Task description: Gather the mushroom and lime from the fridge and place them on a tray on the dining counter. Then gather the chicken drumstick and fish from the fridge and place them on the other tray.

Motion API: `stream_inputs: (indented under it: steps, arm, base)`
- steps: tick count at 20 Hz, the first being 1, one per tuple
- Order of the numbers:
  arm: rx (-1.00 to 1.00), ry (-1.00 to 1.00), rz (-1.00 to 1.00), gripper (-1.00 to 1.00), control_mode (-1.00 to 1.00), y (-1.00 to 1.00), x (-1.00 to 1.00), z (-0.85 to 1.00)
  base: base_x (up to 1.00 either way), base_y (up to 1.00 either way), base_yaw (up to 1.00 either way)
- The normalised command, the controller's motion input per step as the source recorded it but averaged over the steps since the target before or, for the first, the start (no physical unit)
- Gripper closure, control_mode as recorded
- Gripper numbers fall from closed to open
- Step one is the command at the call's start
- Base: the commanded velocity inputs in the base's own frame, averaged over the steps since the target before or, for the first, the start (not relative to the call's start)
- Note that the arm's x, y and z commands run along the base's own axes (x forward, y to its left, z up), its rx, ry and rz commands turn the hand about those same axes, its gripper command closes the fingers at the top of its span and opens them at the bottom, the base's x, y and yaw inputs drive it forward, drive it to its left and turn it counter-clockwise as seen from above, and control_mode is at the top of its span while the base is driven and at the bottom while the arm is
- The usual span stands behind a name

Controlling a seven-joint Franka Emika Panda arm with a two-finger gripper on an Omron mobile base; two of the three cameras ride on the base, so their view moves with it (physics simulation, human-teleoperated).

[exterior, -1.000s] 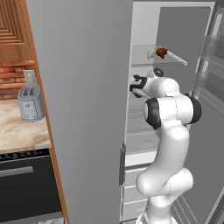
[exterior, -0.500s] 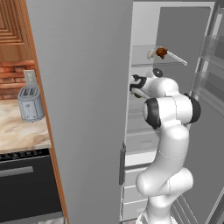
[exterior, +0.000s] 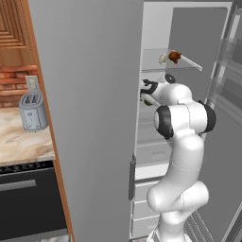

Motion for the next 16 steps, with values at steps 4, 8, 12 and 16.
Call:
stream_inputs:
  steps: [4,8,12,16]
  arm:
    - [0.0,0.0,0.0,1.0,-1.0,0.0,0.14,-0.18]
    - [0.0,0.04,0.0,1.0,-1.0,-0.01,0.02,-0.3]
    - [0.0,0.07,0.0,1.0,-1.0,-0.14,-0.1,-0.32]
    - [0.0,0.04,0.0,1.0,-1.0,-0.05,-0.17,-0.26]
  base:
    - [0.0,0.0,0.0]
    - [0.0,0.0,0.0]
    - [0.0,0.0,0.0]
    - [0.0,0.0,0.0]
